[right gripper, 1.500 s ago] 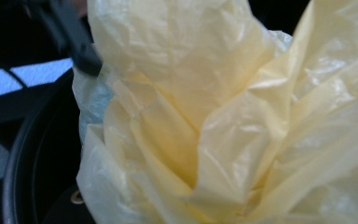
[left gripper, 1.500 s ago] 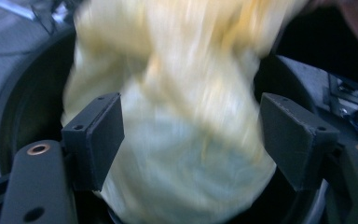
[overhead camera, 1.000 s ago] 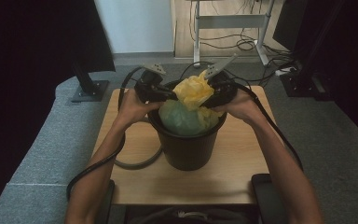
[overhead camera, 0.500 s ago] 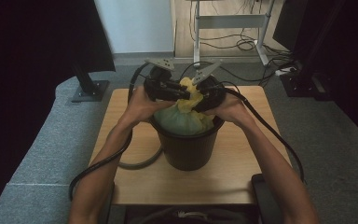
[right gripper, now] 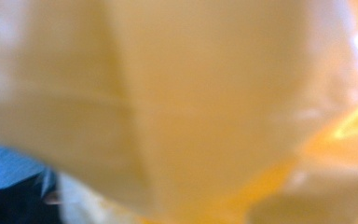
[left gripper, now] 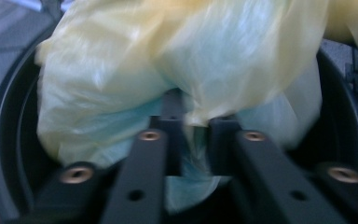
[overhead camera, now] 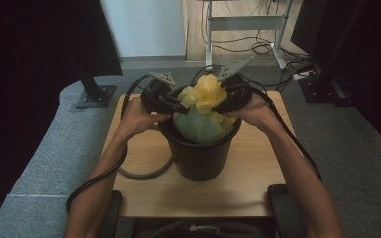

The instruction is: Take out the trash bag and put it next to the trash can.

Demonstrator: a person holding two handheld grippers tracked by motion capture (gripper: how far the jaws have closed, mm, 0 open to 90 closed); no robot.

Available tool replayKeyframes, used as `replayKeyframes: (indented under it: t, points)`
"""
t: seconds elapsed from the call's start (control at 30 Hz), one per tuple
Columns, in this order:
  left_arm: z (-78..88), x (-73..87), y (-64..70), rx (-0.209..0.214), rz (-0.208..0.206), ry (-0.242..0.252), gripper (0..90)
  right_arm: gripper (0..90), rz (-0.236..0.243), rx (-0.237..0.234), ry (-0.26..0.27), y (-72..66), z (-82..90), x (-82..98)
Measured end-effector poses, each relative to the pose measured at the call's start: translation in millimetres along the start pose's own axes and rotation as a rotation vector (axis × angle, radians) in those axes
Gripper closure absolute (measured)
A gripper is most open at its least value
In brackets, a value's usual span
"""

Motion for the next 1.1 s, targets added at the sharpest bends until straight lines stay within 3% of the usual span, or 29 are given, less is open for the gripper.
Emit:
replayKeyframes:
  t: [0.07, 0.13, 0.17, 0.23, 0.3, 0.4, 0.47, 0.53, 0.6, 0.73, 0.83, 1.0, 1.1]
  points:
    - [-2.3, -7.0, 1.2, 0.029, -0.001, 0.044, 86.2, 37.6, 0.004, 0.009, -0.042, -1.6, -7.7, -0.2]
    - [-3.4, -14.2, 3.6, 0.063, -0.005, 0.082, 87.8, 22.2, 0.014, 0.044, -0.073, -2.2, -16.3, 0.1]
    - [-3.5, -17.5, 5.1, 0.081, -0.010, 0.097, 88.2, 16.6, 0.014, 0.052, -0.080, -2.5, -19.8, -0.1]
    - [-3.2, -23.0, 8.8, 0.119, -0.017, 0.126, 88.5, 14.4, 0.016, 0.064, -0.080, -3.6, -26.2, -1.0]
    - [-2.6, -26.8, 11.6, 0.144, -0.021, 0.147, 88.6, 19.2, 0.015, 0.061, -0.079, -4.5, -31.6, -2.1]
    - [-0.5, -25.0, 12.2, 0.148, -0.026, 0.144, 87.3, 47.8, 0.050, 0.046, -0.076, -7.8, -32.7, -3.0]
    - [2.3, -22.8, 12.7, 0.118, -0.030, 0.130, 77.1, 61.4, 0.063, 0.044, -0.080, -8.4, -31.9, -2.0]
    - [5.0, -20.4, 13.1, 0.068, -0.029, 0.116, 63.4, 66.9, 0.055, 0.053, -0.100, -7.3, -31.6, -1.6]
    - [8.1, -17.3, 12.2, 0.019, -0.027, 0.099, 48.5, 69.6, 0.057, 0.060, -0.124, -5.9, -31.0, -2.0]
    - [13.8, -9.0, 8.0, -0.026, 0.004, 0.078, 24.2, 70.8, 0.040, 0.071, -0.154, 0.1, -28.2, -1.9]
    - [18.0, -0.5, 3.1, -0.058, 0.024, 0.066, 15.7, 70.8, 0.024, 0.067, -0.155, 4.3, -22.5, -3.4]
    - [23.2, 14.1, -1.6, -0.107, 0.032, 0.027, 5.7, 70.7, 0.037, 0.074, -0.168, 4.6, -12.4, -11.9]
    - [27.2, 23.8, -2.6, -0.113, 0.034, 0.016, 0.5, 70.6, 0.045, 0.080, -0.167, 4.7, -5.8, -17.7]
Point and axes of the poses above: each handheld gripper's, and its own axes: z roughly backward along the jaws, x roughly out of its underside, y roughly to its right, the point moved 1 cm from there along -z, roughly forward along the jaws, and after that the axes turned 1 degree about y, right-handed, at the moved point
